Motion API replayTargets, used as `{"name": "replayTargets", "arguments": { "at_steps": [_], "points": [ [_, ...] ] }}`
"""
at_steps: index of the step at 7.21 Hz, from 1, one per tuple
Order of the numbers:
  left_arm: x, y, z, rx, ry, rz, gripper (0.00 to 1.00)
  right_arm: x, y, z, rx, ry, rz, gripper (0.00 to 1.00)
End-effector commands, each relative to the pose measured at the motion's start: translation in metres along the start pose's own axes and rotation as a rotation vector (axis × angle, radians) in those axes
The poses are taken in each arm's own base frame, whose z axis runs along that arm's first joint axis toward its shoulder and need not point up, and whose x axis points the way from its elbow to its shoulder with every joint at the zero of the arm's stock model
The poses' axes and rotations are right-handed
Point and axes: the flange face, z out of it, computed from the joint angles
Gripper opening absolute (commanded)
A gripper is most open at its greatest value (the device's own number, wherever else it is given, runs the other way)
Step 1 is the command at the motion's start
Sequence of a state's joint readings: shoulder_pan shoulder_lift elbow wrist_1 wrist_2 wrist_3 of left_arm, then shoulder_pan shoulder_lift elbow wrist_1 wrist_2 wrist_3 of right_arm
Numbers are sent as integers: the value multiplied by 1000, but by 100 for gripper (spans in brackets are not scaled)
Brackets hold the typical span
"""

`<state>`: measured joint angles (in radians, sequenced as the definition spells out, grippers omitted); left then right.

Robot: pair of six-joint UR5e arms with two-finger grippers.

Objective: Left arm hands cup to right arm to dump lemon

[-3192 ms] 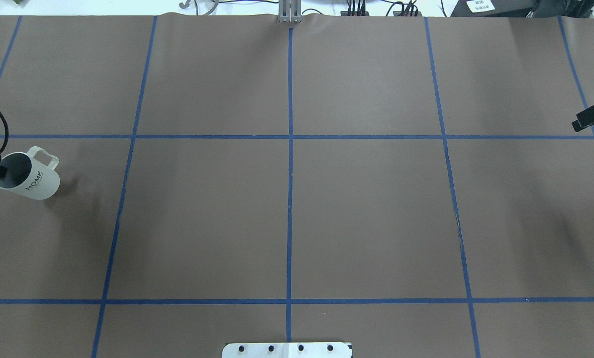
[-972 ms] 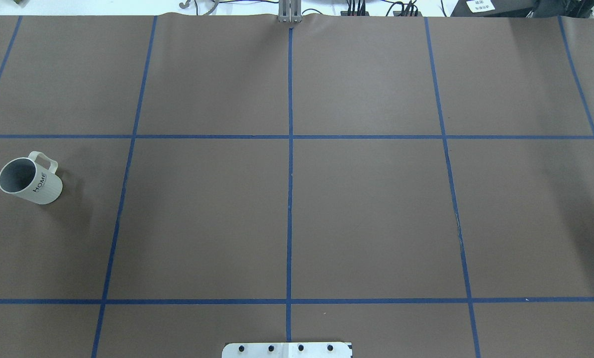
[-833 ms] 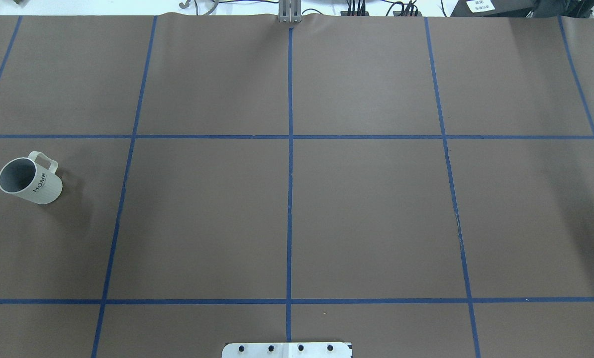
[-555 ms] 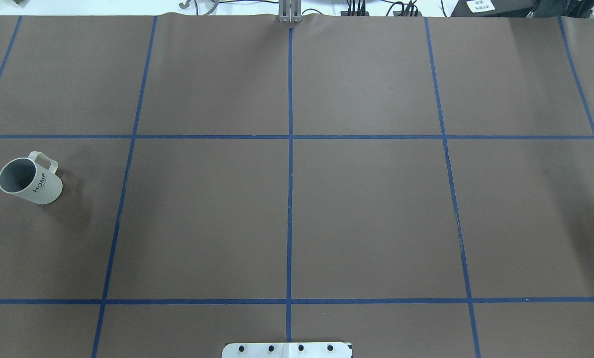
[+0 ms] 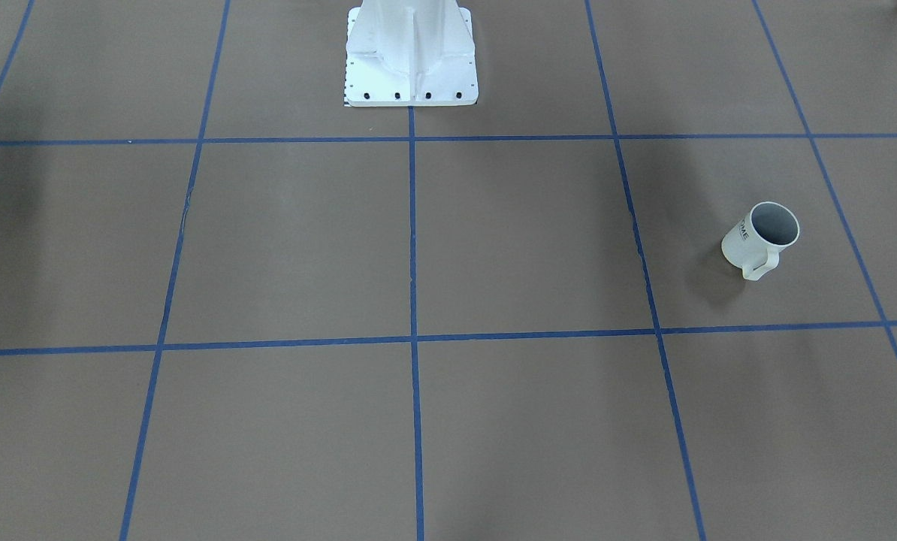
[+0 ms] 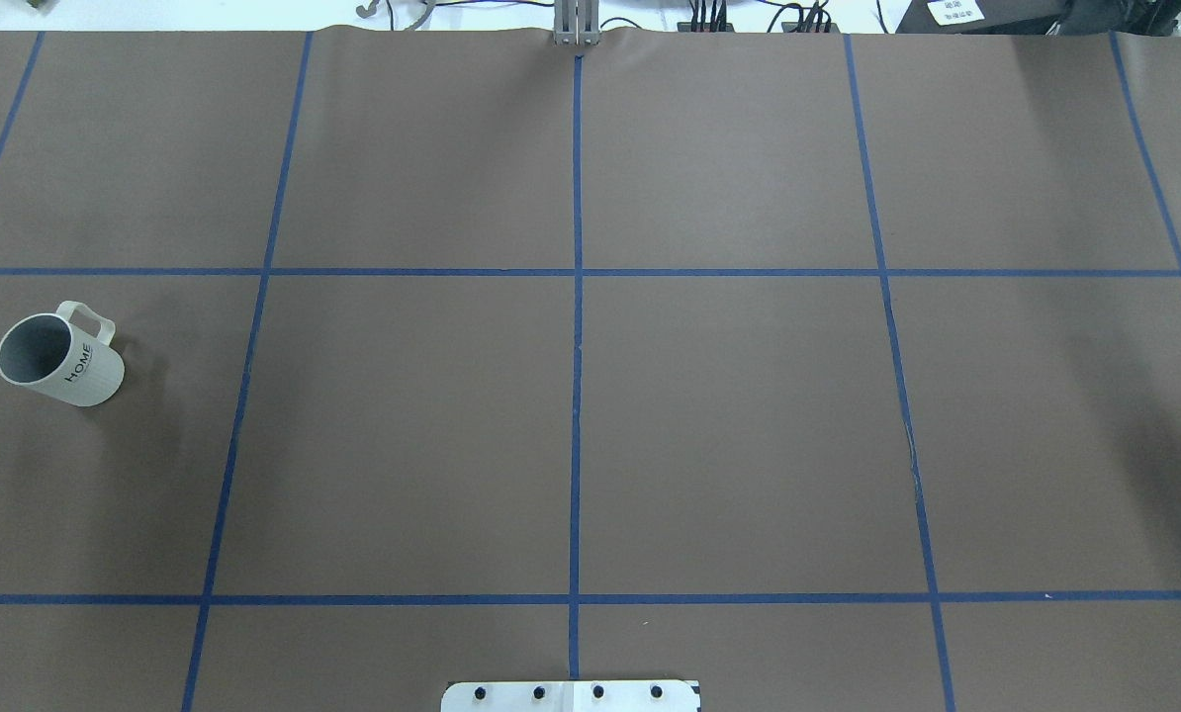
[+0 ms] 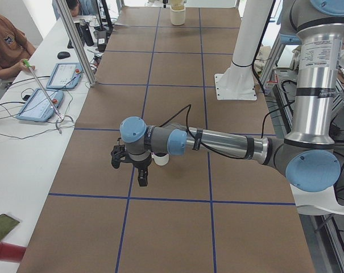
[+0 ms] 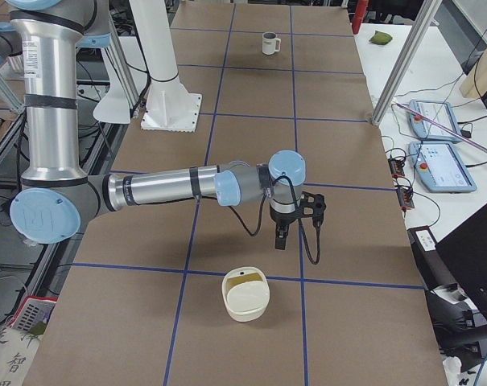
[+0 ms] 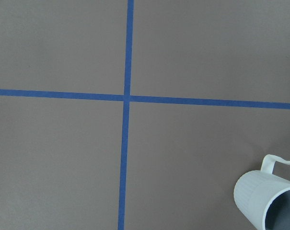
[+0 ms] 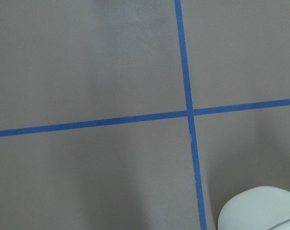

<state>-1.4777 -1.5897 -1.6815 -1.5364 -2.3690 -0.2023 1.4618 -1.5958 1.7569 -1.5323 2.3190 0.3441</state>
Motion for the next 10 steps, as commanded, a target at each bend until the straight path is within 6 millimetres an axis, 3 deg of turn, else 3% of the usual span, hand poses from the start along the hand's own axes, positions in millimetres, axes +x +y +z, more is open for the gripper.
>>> {"name": "replayTargets", "arguments": {
  "at_steps": [1, 2, 6, 8, 10],
  "points": [
    [-3, -1, 3, -6, 0, -5, 100, 4, 5, 4, -21, 11, -36, 100],
    [-4, 0, 3, -5, 0, 3, 100, 9, 8, 8, -38, 12, -144, 100],
    [0, -1, 0, -2, 5, -2, 100, 3, 9, 4, -64, -2, -135, 100],
    [11, -7, -8, 15, 12, 19, 100, 0, 13, -1, -52, -5, -147, 100],
    [4, -2, -4, 11, -4, 11, 100, 0, 13, 0, -51, -5, -146, 100]
  ]
}}
